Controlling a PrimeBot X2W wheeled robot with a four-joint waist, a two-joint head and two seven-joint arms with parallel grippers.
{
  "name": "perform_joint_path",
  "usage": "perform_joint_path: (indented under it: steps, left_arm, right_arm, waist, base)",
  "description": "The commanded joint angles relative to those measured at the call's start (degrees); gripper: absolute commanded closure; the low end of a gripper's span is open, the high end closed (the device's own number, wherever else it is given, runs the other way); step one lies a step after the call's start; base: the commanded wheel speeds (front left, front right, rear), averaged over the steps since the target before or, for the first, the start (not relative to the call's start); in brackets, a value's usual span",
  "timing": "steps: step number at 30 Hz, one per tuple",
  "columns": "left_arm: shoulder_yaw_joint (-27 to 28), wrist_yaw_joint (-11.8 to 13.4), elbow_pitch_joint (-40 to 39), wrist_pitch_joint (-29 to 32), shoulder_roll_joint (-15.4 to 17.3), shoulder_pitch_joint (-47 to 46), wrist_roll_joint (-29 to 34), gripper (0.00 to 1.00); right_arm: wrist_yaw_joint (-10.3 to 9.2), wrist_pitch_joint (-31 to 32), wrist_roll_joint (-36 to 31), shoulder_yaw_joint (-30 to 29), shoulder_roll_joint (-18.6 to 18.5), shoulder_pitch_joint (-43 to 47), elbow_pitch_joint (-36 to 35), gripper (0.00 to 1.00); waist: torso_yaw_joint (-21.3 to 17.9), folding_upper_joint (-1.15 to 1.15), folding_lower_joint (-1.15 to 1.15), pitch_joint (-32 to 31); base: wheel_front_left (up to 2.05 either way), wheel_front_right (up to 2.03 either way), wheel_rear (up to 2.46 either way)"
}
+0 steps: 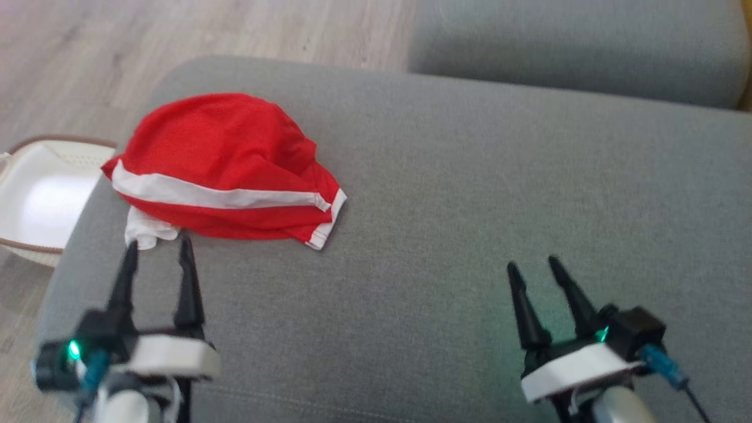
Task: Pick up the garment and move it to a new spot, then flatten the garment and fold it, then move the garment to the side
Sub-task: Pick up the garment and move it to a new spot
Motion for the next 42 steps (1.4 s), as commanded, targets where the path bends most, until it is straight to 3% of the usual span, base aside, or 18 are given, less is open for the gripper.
perform_joint_path:
  steps: [1,8,12,18,25,37,38,39,42]
  left_arm:
    - [2.94,-0.73,-1.09,-0.69,1.91,-5.03,0.56,0.0]
    - [4.91,-4.22,3.5,-0.69,6.94,-13.01,0.97,0.0]
    - [5.6,-6.98,10.13,-0.69,10.32,-19.47,0.32,0.0]
    - [0.7,-11.08,22.59,2.4,14.4,-29.3,-1.71,0.0]
    - [-12.87,-11.61,29.92,4.82,18.25,-36.53,-7.5,0.0]
    - [-16.91,-11.63,42.27,4.44,19.55,-44.13,-8.98,0.0]
    - [-17.48,-11.63,43.0,4.41,19.59,-44.29,-9.14,0.44]
    - [-19.02,-11.63,43.94,3.97,19.73,-44.43,-9.38,1.0]
    - [-20.2,-11.63,44.55,2.53,19.95,-44.57,-10.22,1.0]
  right_arm:
    - [-0.04,-0.63,-0.8,0.31,-0.4,-3.75,-2.74,0.0]
    - [-0.04,-0.63,-2.74,-3.41,-0.4,-5.19,-5.14,0.0]
    - [-0.04,-0.63,-4.51,-5.43,-0.4,-6.01,-6.18,0.0]
    - [-0.04,-0.57,-6.12,-7.26,-0.4,-7.41,-6.88,0.0]
    - [-0.04,-0.56,-5.88,-6.58,-0.4,-8.06,-6.65,0.0]
    - [-0.04,-0.61,-4.98,-5.32,-0.4,-9.25,-6.13,0.0]
    - [-0.04,-0.62,-4.92,-5.29,-0.4,-9.29,-6.08,0.0]
    - [-0.04,-0.62,-4.78,-5.25,-0.4,-9.19,-5.9,0.0]
    - [-0.04,-0.62,-4.49,-5.19,-0.4,-8.84,-5.42,0.0]
  waist:
    - [-1.06,0.0,0.0,2.22]
    - [-2.17,0.0,0.0,7.27]
    - [-2.78,0.0,0.0,10.5]
    - [-4.22,0.0,0.0,14.12]
    - [-6.32,0.0,0.0,15.84]
    - [-8.83,0.0,0.0,17.44]
    - [-8.9,0.0,0.0,17.37]
    - [-8.97,0.0,0.0,16.97]
    - [-8.86,0.0,0.0,15.92]
  base:
    - [0.0,0.0,0.0]
    - [0.0,0.0,0.0]
    - [0.0,0.0,0.0]
    - [0.0,0.0,0.0]
    - [0.0,0.0,0.0]
    - [0.0,0.0,0.0]
    - [0.0,0.0,0.0]
    - [0.0,0.0,0.0]
    - [0.0,0.0,0.0]
